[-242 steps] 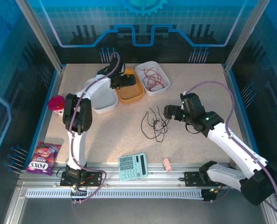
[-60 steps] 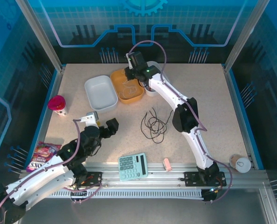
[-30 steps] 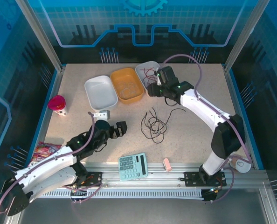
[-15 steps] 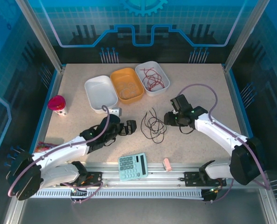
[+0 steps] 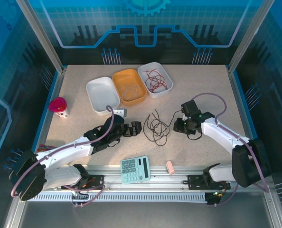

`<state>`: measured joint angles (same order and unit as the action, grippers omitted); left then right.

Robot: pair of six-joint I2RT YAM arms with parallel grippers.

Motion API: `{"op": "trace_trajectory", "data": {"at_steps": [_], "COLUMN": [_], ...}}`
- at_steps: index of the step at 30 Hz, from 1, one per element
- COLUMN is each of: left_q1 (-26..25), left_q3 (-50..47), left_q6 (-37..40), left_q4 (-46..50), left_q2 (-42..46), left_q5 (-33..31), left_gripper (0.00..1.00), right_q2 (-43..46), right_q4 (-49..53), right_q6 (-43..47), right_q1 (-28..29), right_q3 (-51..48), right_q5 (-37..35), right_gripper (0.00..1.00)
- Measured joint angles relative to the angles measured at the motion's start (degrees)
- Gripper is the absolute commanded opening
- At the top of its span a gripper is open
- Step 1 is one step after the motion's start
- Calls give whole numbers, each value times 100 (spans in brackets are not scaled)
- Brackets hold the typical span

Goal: Untangle the cables

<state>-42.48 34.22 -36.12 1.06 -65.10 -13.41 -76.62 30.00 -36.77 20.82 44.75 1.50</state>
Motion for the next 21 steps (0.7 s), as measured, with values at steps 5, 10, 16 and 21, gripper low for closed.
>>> {"op": "trace_trajectory", "data": {"at_steps": [5, 10, 16, 21], "left_q1": [0, 0, 0, 0], "left_q3": [0, 0, 0, 0], "left_q6": [0, 0, 0, 0], "left_q4": [2, 4, 13, 15], "left_q2": [0, 0, -22, -22], "left_q5": [-4, -4, -24, -26], "left_gripper": [99, 99, 99, 99], "right_q2": [-245, -555, -920, -1246], "right_q4": [-15, 52, 66, 164], "right_q6": [-59, -122, -186, -208], "right_q1": [28, 234, 546, 638], "right_q3": [138, 485, 846, 1005], "right_q5": [96, 83, 28, -70], "right_gripper": [24, 23, 23, 23]}}
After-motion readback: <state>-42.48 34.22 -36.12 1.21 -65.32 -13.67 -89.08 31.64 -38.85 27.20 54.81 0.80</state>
